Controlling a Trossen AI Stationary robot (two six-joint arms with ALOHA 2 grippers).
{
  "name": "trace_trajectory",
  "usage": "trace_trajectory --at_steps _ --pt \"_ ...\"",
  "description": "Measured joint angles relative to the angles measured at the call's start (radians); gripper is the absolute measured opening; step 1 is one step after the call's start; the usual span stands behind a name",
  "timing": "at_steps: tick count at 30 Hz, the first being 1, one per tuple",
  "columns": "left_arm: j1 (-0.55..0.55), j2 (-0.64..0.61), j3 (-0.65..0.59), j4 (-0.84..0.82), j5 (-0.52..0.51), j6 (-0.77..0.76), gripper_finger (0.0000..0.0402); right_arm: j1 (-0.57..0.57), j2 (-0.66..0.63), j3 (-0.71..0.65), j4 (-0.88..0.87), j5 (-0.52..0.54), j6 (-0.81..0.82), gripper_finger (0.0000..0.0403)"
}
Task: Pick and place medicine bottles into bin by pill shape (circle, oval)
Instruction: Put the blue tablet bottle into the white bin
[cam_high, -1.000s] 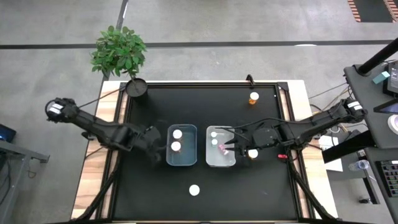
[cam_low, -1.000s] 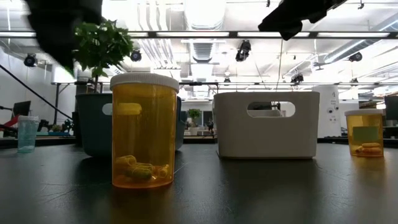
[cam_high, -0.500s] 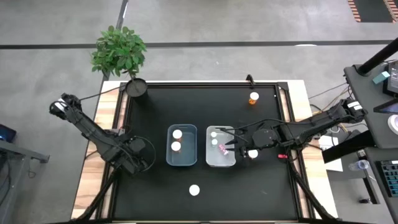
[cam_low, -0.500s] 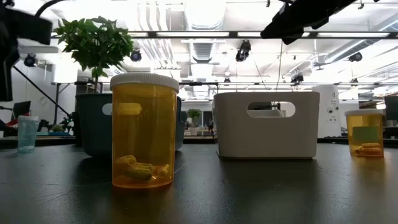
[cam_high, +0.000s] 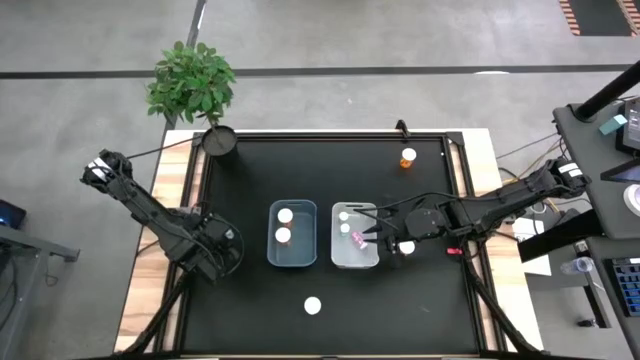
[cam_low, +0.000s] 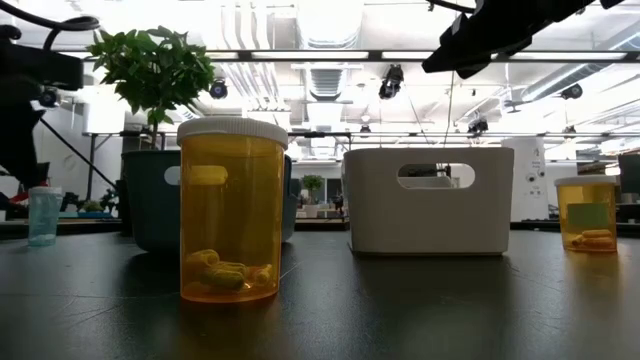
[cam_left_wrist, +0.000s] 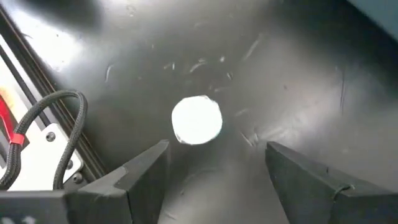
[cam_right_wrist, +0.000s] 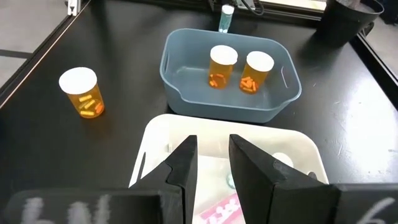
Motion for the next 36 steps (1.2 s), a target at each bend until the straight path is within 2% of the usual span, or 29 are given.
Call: trace_trajectory --at_steps 6,15,22,31,36 --pt "0.004 0.013 -0.004 0.000 -0.063 -0.096 0.0244 0.000 0.000 -0.004 0.004 0.001 -0.003 0.0084" --pt "0.034 0.043 -0.007 0.002 -0.097 -0.160 0.0244 0.000 0.000 -0.006 0.008 0.001 -0.003 0.0084" --pt "0.045 0.086 -0.007 0.003 -0.090 -0.159 0.0244 0.000 0.000 -0.008 0.008 0.001 -0.003 0.0084" --pt "0.045 0.115 -0.006 0.007 -0.033 -0.116 0.0242 0.000 0.000 -0.011 0.008 0.001 -0.003 0.0084" --pt "0.046 0.126 -0.006 0.006 -0.029 -0.115 0.0211 0.000 0.000 -0.011 0.008 0.001 -0.003 0.0084"
